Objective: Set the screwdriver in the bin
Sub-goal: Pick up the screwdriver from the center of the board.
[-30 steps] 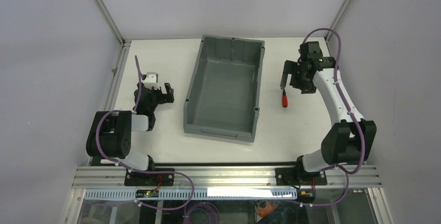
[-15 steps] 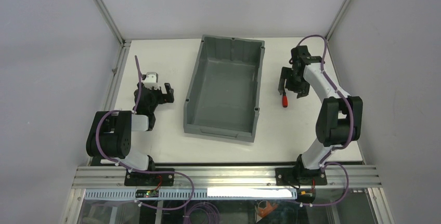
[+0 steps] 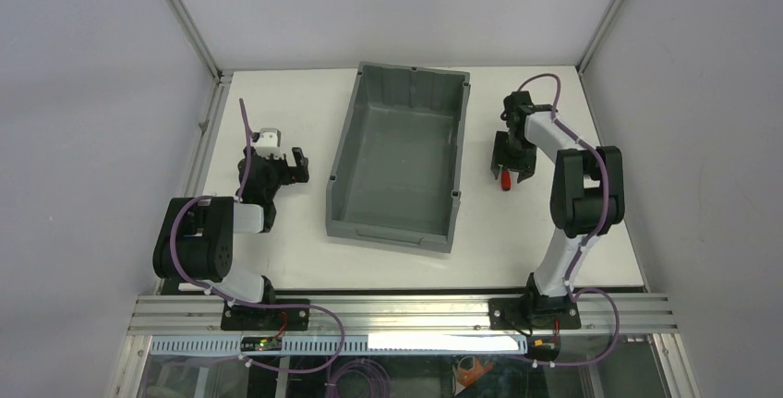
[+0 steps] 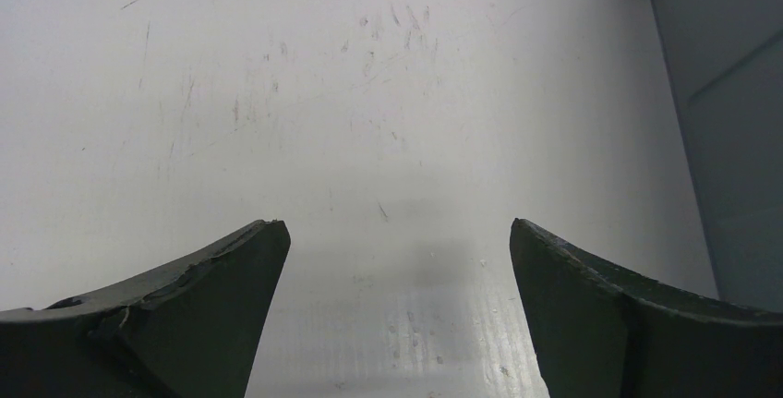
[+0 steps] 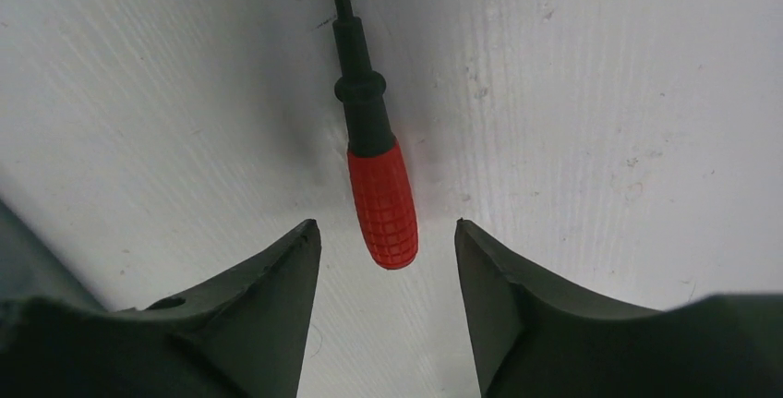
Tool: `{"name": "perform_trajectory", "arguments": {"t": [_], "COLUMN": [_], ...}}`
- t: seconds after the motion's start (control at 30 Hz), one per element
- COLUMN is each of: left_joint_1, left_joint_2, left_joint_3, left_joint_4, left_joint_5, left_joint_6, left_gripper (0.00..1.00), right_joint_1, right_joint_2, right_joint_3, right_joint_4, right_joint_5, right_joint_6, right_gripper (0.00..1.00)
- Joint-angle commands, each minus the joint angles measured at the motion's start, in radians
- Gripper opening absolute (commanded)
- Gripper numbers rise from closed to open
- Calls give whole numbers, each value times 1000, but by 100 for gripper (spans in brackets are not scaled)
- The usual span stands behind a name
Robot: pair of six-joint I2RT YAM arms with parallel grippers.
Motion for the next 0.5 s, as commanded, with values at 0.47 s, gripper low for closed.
{"name": "perform_trajectory", "arguments": {"t": [0.47], "left_joint_1": [-5], "left_joint_2": [-30], "left_joint_3": [-9], "left_joint_4": [34], "left_joint_5": [22], "left_joint_6": [-10], "left_gripper": [99], "right_joint_1": [5], "right_joint_2": [67], "right_joint_3": [-20], "right_joint_4": [70], "right_joint_5": [16], "right_joint_6": [-10], "right_gripper": [18]}}
